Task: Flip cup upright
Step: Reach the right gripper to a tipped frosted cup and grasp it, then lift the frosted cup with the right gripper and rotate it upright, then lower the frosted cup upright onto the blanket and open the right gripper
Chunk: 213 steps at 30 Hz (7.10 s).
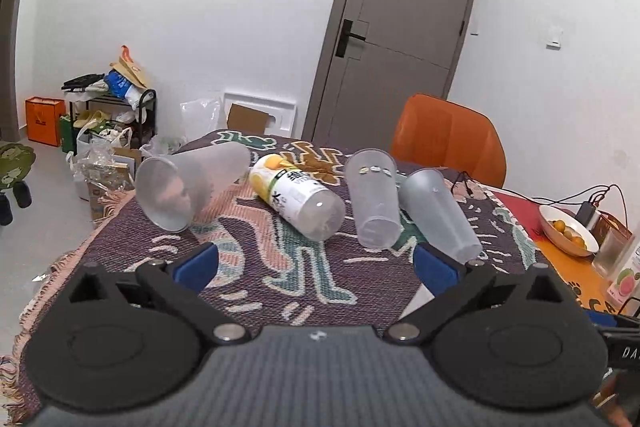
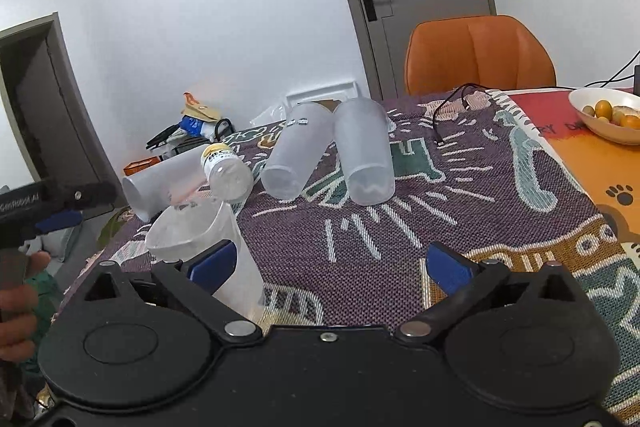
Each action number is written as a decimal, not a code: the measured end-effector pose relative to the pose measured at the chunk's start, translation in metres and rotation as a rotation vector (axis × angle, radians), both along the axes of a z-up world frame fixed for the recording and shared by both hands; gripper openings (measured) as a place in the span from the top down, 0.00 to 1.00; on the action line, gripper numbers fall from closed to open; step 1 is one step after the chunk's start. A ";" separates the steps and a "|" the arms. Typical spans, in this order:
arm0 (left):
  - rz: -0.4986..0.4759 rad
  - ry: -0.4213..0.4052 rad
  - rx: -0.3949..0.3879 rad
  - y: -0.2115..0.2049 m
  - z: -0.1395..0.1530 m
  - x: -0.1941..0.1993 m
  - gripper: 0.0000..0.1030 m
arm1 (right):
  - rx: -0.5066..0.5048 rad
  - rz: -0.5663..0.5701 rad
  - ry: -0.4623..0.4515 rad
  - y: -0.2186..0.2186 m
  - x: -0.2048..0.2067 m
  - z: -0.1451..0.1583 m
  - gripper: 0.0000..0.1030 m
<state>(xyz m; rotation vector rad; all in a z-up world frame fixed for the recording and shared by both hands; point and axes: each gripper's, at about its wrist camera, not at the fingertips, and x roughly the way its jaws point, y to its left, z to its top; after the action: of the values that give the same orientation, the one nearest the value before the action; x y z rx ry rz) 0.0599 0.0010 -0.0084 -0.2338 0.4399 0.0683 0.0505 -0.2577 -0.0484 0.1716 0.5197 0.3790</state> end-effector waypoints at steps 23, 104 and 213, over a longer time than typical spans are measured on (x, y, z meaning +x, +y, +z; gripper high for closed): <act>0.044 0.071 -0.050 0.041 -0.025 0.029 0.00 | -0.108 0.057 -0.016 0.036 0.049 0.016 0.00; 0.107 0.123 -0.124 0.062 -0.033 0.045 0.00 | -0.263 0.056 0.120 0.063 0.125 -0.013 0.43; 0.159 0.102 -0.138 0.074 -0.026 0.005 0.00 | -0.133 0.188 0.017 0.097 0.060 0.037 0.39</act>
<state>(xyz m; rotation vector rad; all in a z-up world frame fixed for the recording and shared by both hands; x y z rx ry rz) 0.0647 0.0750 -0.0343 -0.4023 0.5280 0.2065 0.1102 -0.1607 -0.0117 -0.0024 0.5780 0.5249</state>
